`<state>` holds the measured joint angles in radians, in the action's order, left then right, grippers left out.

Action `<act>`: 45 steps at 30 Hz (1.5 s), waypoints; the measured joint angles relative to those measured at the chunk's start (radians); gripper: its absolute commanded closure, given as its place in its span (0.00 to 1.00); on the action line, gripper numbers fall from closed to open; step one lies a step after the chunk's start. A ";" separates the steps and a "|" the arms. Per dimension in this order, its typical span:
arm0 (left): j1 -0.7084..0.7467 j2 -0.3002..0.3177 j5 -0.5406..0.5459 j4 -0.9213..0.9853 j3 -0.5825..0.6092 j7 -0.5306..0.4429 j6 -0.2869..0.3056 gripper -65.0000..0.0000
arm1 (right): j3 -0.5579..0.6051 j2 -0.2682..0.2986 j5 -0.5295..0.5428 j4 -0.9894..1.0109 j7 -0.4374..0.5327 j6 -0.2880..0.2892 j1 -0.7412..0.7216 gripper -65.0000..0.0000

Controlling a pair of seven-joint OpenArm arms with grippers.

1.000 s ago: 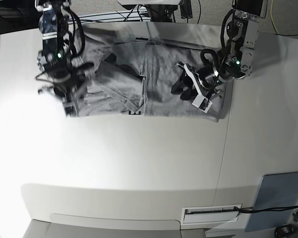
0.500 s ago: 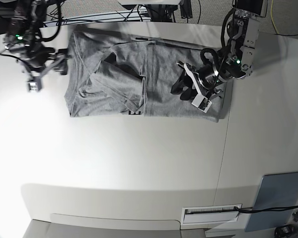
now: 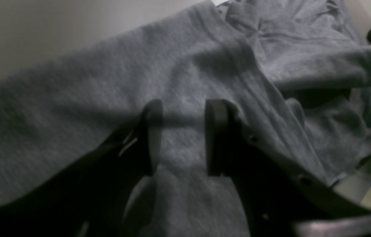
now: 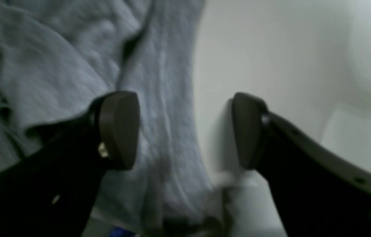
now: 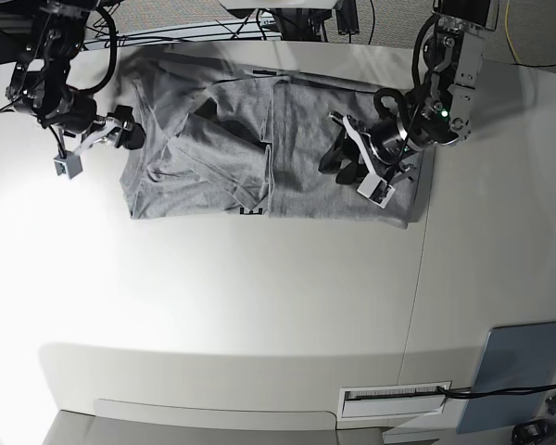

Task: Fold the T-shirt properly
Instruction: 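Grasp the strip end with the right gripper and fold it toward the left gripper, then lift the folded bundle with both grippers and flip it over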

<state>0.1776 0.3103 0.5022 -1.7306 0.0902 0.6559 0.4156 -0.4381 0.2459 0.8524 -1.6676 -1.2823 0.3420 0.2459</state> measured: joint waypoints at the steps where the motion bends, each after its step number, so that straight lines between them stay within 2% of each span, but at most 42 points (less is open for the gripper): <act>1: 0.000 0.000 0.000 0.000 0.000 0.000 0.000 0.68 | 0.006 0.000 0.011 0.004 -0.001 0.001 -0.005 0.34; 6: 0.000 0.000 0.000 0.000 0.000 0.000 0.000 0.68 | 0.080 -0.013 0.021 0.004 0.005 0.021 -0.010 0.34; 11: 0.000 0.000 0.000 0.000 0.000 0.001 -0.002 0.68 | 0.179 -0.016 -0.003 -0.002 0.048 0.010 -0.013 0.34; 16: 0.000 0.000 0.000 0.000 0.000 0.002 -0.003 0.68 | 0.188 -0.085 -0.001 -0.002 0.064 0.011 -0.016 0.34; 19: 0.000 0.000 0.000 0.000 0.000 0.002 -0.003 0.68 | 0.190 -0.102 -0.001 -0.002 0.064 0.010 -0.016 0.36; 20: 0.000 0.000 0.000 0.000 0.000 0.002 -0.003 0.68 | 0.190 -0.102 -0.002 -0.002 0.068 0.010 -0.016 0.41; 28: 0.000 0.000 0.000 0.000 0.000 0.011 -0.003 0.68 | 0.193 -0.102 -0.098 0.003 0.133 0.000 -0.010 0.99; 34: -0.001 0.000 0.000 0.000 0.000 0.022 -0.003 0.68 | 0.149 -0.098 -0.147 0.003 0.175 0.006 -0.011 1.00; 40: 0.000 0.000 0.000 0.000 0.000 0.024 -0.003 0.68 | 0.034 -0.024 -0.201 -0.075 0.124 -0.011 -0.007 1.00; 45: 0.000 0.000 0.000 0.000 0.000 0.024 -0.003 0.68 | 0.066 -0.041 -0.171 -0.233 0.095 -0.010 -0.007 1.00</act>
<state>0.1772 0.3107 0.5018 -1.7306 0.0902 0.6804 0.4122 -0.3717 0.2047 0.6819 -1.9003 -1.1873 0.3321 0.2386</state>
